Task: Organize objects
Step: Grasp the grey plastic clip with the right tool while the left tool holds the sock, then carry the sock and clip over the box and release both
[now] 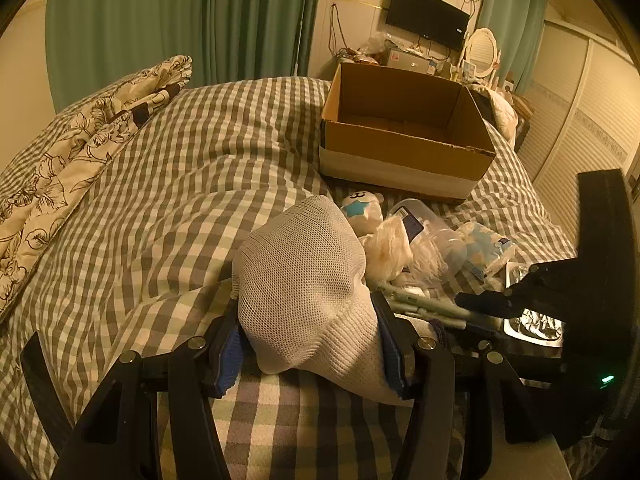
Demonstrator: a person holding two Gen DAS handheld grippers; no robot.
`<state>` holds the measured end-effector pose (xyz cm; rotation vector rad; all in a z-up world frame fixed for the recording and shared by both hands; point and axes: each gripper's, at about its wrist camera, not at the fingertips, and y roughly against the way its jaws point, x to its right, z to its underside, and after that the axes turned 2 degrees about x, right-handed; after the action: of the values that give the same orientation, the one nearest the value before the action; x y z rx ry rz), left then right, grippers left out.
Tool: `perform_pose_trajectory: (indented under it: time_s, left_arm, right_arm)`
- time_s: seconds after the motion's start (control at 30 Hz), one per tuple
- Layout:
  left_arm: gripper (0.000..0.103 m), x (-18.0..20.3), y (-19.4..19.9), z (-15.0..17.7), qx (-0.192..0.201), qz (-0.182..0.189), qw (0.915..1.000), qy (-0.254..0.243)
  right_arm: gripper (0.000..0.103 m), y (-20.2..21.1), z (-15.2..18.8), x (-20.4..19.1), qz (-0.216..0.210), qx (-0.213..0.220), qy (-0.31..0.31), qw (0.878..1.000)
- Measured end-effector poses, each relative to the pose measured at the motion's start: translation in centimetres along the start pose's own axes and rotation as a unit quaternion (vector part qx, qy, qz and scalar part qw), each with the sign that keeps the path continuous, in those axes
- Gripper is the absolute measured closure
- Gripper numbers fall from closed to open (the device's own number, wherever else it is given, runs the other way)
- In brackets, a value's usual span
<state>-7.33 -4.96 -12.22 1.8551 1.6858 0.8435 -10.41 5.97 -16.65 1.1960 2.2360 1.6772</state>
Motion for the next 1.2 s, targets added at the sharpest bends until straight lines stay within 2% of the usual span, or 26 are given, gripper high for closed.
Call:
perform_pose_trajectory:
  time_s: [0.07,0.2,0.4,0.6,0.77,0.93,1.07,1.2]
  left_arm:
    - [0.045,0.2,0.3,0.0,0.002,-0.004,1.0000,-0.003]
    - [0.045,0.9,1.7,-0.4,0.015,-0.006,0.9998,-0.010]
    - [0.045,2.5,3.9,-2.7,0.041,0.015,0.9988,-0.020]
    - [0.045,5.1,5.0,-7.5,0.076,0.039,0.9951,-0.049]
    - [0.045,7.0,3.7,-12.7,0.097,0.045,0.9917,-0.072]
    - [0.045,8.5,0.5,-17.4,0.109,0.049,0.9891,-0.085]
    - [0.045,9.1,-3.5,-20.0,0.100,0.050,0.9898,-0.089]
    - [0.045,9.4,-7.9,-21.2,0.085,0.051,0.9904,-0.096]
  right_arm:
    - [0.094,1.0,0.2,0.3,-0.007,0.013,-0.018,1.000]
    - [0.095,4.1,0.3,2.2,-0.006,0.055,-0.069,0.996]
    - [0.095,9.2,1.1,4.5,0.007,0.120,-0.120,0.986]
    - [0.095,13.2,0.1,8.2,0.029,0.179,-0.167,0.969]
    - [0.095,15.3,-1.7,13.0,0.050,0.228,-0.224,0.946]
    - [0.095,14.1,-3.9,17.3,0.066,0.243,-0.260,0.932]
    - [0.095,10.9,-5.5,21.0,0.060,0.238,-0.296,0.923]
    - [0.095,6.5,-6.6,23.4,0.050,0.219,-0.315,0.922]
